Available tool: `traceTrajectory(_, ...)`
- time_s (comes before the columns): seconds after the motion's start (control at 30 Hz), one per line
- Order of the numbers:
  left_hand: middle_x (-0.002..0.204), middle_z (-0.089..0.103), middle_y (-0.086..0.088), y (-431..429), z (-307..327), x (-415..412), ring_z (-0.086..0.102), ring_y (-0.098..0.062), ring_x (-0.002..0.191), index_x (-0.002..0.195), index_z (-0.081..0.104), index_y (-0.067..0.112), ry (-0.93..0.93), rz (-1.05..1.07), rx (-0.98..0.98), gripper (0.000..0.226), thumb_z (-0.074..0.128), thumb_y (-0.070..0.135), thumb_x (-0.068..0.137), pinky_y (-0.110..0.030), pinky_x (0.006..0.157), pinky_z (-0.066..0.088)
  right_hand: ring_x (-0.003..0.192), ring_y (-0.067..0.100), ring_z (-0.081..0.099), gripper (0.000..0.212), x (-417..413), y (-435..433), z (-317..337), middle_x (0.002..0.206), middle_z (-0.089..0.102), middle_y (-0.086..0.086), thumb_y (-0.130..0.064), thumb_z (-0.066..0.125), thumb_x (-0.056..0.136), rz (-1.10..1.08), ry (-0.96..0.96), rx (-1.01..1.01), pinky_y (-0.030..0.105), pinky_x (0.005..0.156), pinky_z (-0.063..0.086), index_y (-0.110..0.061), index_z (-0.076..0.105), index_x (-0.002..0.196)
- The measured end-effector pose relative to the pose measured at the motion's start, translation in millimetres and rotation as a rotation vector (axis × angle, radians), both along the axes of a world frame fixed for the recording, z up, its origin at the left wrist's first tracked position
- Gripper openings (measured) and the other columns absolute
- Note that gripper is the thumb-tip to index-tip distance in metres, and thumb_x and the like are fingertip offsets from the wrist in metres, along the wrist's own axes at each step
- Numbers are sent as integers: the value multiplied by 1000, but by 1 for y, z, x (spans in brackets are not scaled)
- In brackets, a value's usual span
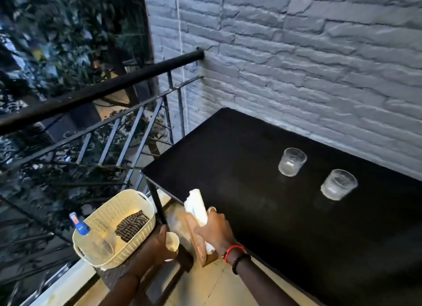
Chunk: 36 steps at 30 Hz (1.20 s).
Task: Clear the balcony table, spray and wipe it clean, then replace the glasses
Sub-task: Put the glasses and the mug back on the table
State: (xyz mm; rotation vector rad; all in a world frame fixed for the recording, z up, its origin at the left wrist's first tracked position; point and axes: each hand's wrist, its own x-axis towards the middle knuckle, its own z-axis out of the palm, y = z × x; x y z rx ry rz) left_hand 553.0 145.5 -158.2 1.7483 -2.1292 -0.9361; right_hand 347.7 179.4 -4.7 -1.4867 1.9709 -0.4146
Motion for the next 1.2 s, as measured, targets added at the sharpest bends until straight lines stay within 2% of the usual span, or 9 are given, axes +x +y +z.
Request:
traceTrajectory(0.07,69,69,-11,-6,11,-16,69,-26,57,111,35,21,-62,-87,19,80,57,60,45,-24,51,46,96,29,64,41,-25,13,11,106,66,8,-46,61,77,-67,-21,-2,37,77,55,-13,52,101)
traceTrajectory(0.2,104,60,-7,-3,87,-73,61,-23,95,128,35,11,-169,-195,105,85,76,42,60,-23,71,41,95,27,64,42,-79,39,29,105,66,7,-47,62,76,-199,-28,-26,33,74,52,-14,53,100)
traceTrajectory(0.3,120,61,-14,-5,102,-113,58,-30,113,137,32,8,-214,-213,101,94,76,43,63,-29,86,45,97,29,64,42,-120,56,35,106,66,8,-47,63,76,-299,-9,-51,30,73,48,-13,55,100)
traceTrajectory(0.37,123,58,-17,-3,110,-143,55,-33,117,134,33,10,-201,-241,88,81,76,36,71,-31,88,43,98,29,63,44,-148,67,39,107,66,9,-46,64,76,-365,2,-61,30,73,47,-11,56,102)
traceTrajectory(0.47,121,58,-15,-4,121,-184,57,-32,112,117,38,16,-156,-299,127,60,76,32,74,-30,85,45,97,29,64,47,-184,76,41,107,65,10,-46,65,76,-439,30,-53,33,75,51,-9,56,104)
traceTrajectory(0.57,119,60,-16,-7,128,-222,59,-30,109,106,32,21,-142,-368,125,56,77,30,73,-30,82,46,94,28,64,49,-217,84,44,107,64,9,-47,66,75,-518,24,-48,37,77,55,-9,55,104)
traceTrajectory(0.73,110,58,-9,-17,132,-288,55,-20,96,102,36,21,-69,-482,122,54,79,28,71,-26,75,42,94,28,63,47,-277,97,48,107,62,10,-39,69,75,-652,6,-49,38,78,55,-6,54,104)
traceTrajectory(0.97,109,60,-10,-42,121,-365,61,-21,95,101,39,19,3,-583,121,51,78,30,71,-24,72,46,84,24,61,48,-348,102,45,100,62,9,-40,71,74,-851,-3,-92,35,70,53,-5,53,101)
traceTrajectory(1.2,113,58,-18,-61,98,-410,60,-26,96,103,31,18,-2,-587,107,56,77,25,72,-27,75,47,79,19,54,47,-391,95,39,101,60,8,-38,71,75,-977,16,-95,28,64,45,-6,52,104)
